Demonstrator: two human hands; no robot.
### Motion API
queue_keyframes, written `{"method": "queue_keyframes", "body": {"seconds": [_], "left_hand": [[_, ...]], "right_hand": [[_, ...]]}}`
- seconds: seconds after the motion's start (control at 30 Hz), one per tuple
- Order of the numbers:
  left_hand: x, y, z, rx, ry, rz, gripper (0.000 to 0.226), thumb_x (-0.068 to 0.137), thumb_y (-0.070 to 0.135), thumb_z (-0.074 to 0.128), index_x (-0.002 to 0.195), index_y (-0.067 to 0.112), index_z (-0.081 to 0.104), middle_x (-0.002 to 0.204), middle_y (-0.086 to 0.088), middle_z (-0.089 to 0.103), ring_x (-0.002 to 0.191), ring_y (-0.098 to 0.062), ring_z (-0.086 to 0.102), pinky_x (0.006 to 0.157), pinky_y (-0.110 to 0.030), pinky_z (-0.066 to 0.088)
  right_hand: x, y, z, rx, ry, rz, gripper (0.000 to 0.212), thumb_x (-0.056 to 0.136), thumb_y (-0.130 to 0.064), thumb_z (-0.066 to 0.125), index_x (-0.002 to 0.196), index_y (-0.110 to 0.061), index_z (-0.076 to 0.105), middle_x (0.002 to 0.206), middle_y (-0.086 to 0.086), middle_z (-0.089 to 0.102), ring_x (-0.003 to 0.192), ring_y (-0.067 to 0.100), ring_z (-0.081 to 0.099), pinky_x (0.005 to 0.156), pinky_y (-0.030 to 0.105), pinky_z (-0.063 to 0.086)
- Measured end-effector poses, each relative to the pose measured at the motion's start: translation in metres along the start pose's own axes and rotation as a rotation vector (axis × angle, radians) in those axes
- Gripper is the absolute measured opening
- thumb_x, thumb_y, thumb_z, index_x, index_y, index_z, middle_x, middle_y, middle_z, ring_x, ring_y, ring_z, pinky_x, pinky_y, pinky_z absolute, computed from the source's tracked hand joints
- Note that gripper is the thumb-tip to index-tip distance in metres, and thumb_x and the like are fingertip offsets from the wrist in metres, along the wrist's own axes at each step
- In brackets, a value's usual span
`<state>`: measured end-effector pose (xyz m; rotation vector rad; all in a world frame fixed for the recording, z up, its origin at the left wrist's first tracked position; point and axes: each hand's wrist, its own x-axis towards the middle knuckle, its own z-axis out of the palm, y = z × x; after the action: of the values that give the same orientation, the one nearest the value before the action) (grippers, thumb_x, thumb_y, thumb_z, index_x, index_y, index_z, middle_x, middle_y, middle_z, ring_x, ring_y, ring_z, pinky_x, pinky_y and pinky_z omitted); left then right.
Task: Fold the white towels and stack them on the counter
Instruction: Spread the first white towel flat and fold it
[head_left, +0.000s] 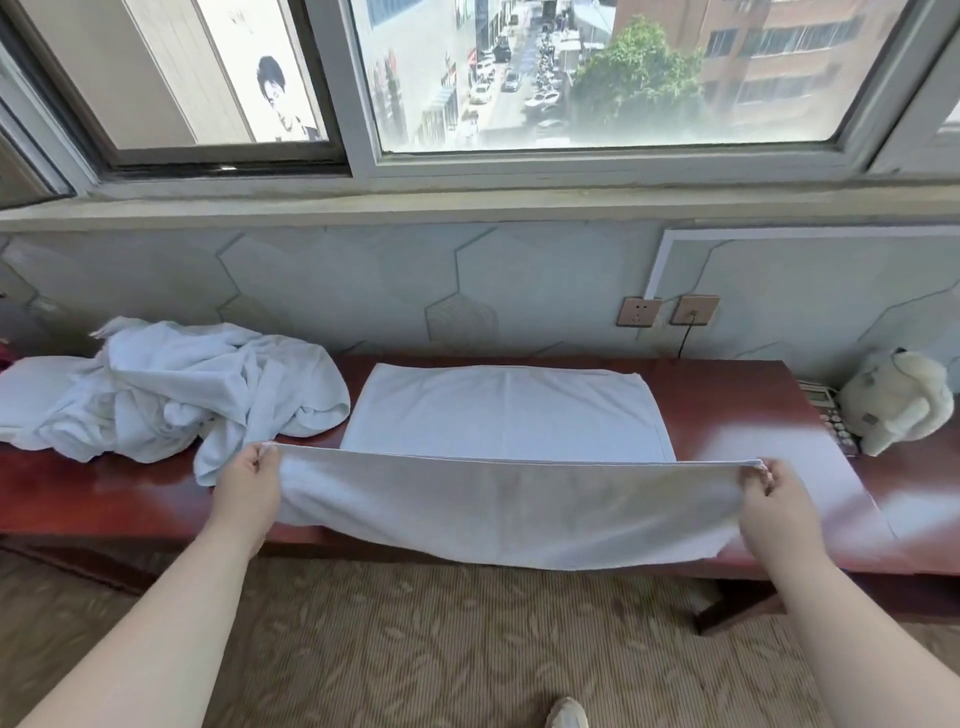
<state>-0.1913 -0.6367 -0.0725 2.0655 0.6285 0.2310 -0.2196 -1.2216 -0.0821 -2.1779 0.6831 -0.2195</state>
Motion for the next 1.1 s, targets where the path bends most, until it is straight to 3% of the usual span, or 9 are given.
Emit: {"method": "queue_keyframes", "body": {"seconds": [0.17, 0.3, 0.57, 0.8, 0.93, 1.1], "left_hand": [[0.043, 0.042, 0.028, 0.045, 0.070, 0.026, 0.028, 0.107, 0.034, 0.045, 0.087, 0.017, 0.055, 0.077, -0.003, 0.057, 0.072, -0.017, 0.050, 0.063, -0.034, 0.038], [0.074, 0.066, 0.044, 0.073, 0.057, 0.042, 0.030, 0.107, 0.033, 0.044, 0.088, 0.013, 0.057, 0.077, -0.007, 0.057, 0.073, -0.020, 0.051, 0.066, -0.036, 0.038], [0.176, 0.075, 0.081, 0.068, -0.029, 0.050, 0.028, 0.106, 0.031, 0.045, 0.094, 0.012, 0.061, 0.075, -0.008, 0.056, 0.071, -0.021, 0.050, 0.066, -0.033, 0.041], [0.269, 0.054, 0.133, 0.147, -0.159, -0.009, 0.033, 0.105, 0.033, 0.043, 0.080, 0.018, 0.057, 0.070, -0.004, 0.056, 0.068, -0.023, 0.051, 0.062, -0.036, 0.041], [0.297, 0.041, 0.153, 0.178, -0.261, -0.076, 0.033, 0.104, 0.035, 0.042, 0.087, 0.016, 0.063, 0.084, -0.013, 0.066, 0.084, -0.035, 0.062, 0.074, -0.042, 0.049], [0.326, 0.033, 0.178, 0.172, -0.252, -0.134, 0.031, 0.105, 0.037, 0.042, 0.102, 0.019, 0.067, 0.095, -0.007, 0.068, 0.088, -0.026, 0.062, 0.079, -0.040, 0.051]], "right_hand": [[0.066, -0.031, 0.016, 0.022, -0.006, -0.014, 0.022, 0.106, -0.024, 0.044, 0.087, -0.015, 0.050, 0.076, 0.008, 0.056, 0.070, 0.027, 0.051, 0.062, 0.038, 0.034], [0.105, -0.049, 0.032, 0.038, 0.001, -0.011, 0.019, 0.106, -0.031, 0.044, 0.100, -0.017, 0.054, 0.080, 0.004, 0.060, 0.073, 0.022, 0.053, 0.067, 0.037, 0.037], [0.176, -0.072, 0.080, -0.029, 0.065, 0.049, 0.024, 0.105, -0.040, 0.046, 0.095, -0.020, 0.056, 0.079, -0.005, 0.058, 0.083, 0.033, 0.054, 0.074, 0.039, 0.038], [0.229, -0.087, 0.128, -0.149, 0.062, 0.156, 0.021, 0.104, -0.032, 0.048, 0.099, -0.015, 0.059, 0.086, 0.012, 0.063, 0.086, 0.036, 0.056, 0.078, 0.041, 0.042], [0.247, -0.084, 0.155, -0.201, 0.052, 0.191, 0.018, 0.103, -0.029, 0.048, 0.096, -0.015, 0.056, 0.085, 0.015, 0.058, 0.082, 0.033, 0.050, 0.075, 0.039, 0.037], [0.273, -0.080, 0.175, -0.241, 0.112, 0.148, 0.024, 0.103, -0.035, 0.048, 0.101, -0.014, 0.058, 0.090, 0.010, 0.058, 0.084, 0.030, 0.049, 0.076, 0.040, 0.039]]}}
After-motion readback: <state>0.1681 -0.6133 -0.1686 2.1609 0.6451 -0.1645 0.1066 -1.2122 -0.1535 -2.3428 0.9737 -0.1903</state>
